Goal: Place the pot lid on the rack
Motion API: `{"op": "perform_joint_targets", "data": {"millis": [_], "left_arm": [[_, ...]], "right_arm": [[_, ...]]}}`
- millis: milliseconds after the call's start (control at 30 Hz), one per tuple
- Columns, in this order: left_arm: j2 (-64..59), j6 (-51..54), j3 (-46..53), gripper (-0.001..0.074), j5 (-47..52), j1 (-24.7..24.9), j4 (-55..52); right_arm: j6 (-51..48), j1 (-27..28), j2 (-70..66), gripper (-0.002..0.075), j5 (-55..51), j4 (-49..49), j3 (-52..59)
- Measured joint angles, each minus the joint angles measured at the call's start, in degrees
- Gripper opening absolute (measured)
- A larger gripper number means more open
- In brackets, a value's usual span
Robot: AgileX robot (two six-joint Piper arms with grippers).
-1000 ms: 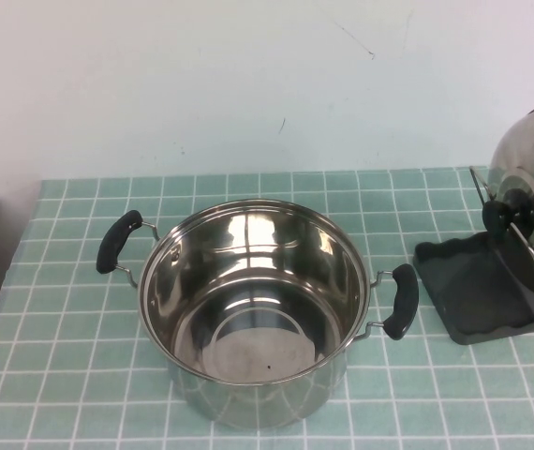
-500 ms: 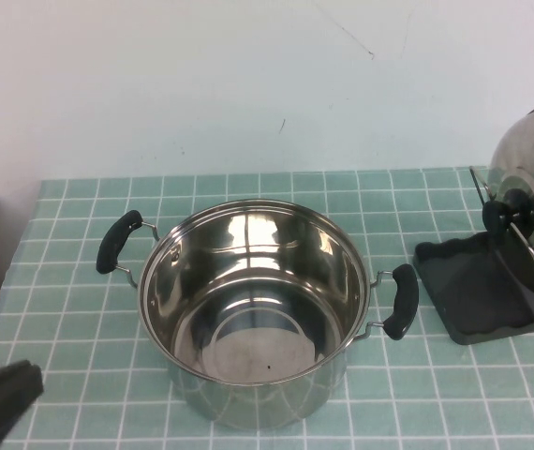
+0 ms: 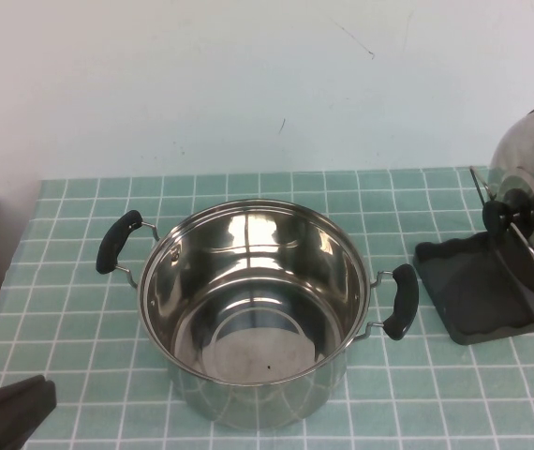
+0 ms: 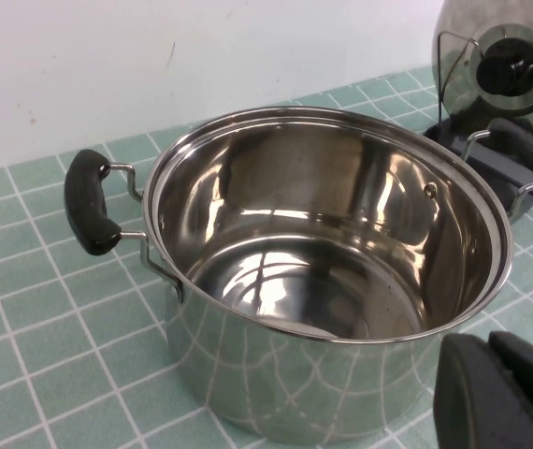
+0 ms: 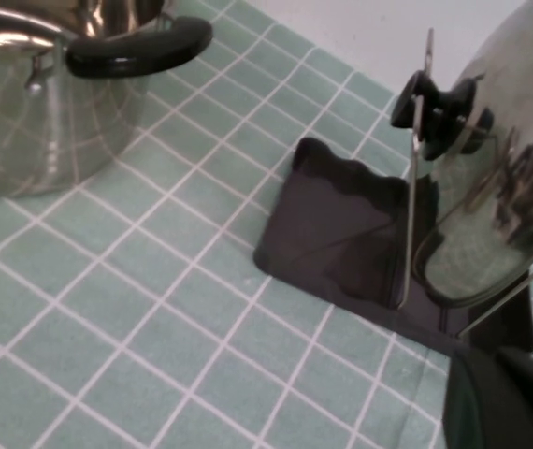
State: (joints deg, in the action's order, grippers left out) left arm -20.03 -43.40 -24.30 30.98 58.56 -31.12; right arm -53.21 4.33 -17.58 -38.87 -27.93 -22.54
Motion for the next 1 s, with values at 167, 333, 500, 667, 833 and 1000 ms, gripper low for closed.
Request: {"op": "perform_joint_targets", "data": {"millis": [167,333,500,667,833,1000], "left_arm": [[0.00,0.00,0.00,-0.0001,0.01,0.00,0.00],[0.35,0.00,0.27,-0.0001,-0.12,0.00,0.00],[3.02,1.54,0.85,-0.0001,1.06,-4.47,3.15],[8.24,2.56,4.16,-0.0001,-4.03,-20.99,8.45],[15.45,12.43,9.65,-0.0001,-7.99,-36.85,17.96],[20.54,28.92,15.89,-0.0001,-8.91,-48.56,29.87]], "right_arm": [[0.00,0.00,0.00,-0.0002,-1.58,-0.16,0.00],[0.00,0.00,0.00,-0.0002,-1.67,-0.16,0.00],[0.00,0.00,0.00,-0.0002,-2.28,-0.16,0.00],[0.00,0.00,0.00,-0.0002,-3.72,-0.25,0.00],[0.00,0.00,0.00,-0.0002,-4.23,-0.25,0.00],[0.00,0.00,0.00,-0.0002,-4.23,-0.25,0.00]]}}
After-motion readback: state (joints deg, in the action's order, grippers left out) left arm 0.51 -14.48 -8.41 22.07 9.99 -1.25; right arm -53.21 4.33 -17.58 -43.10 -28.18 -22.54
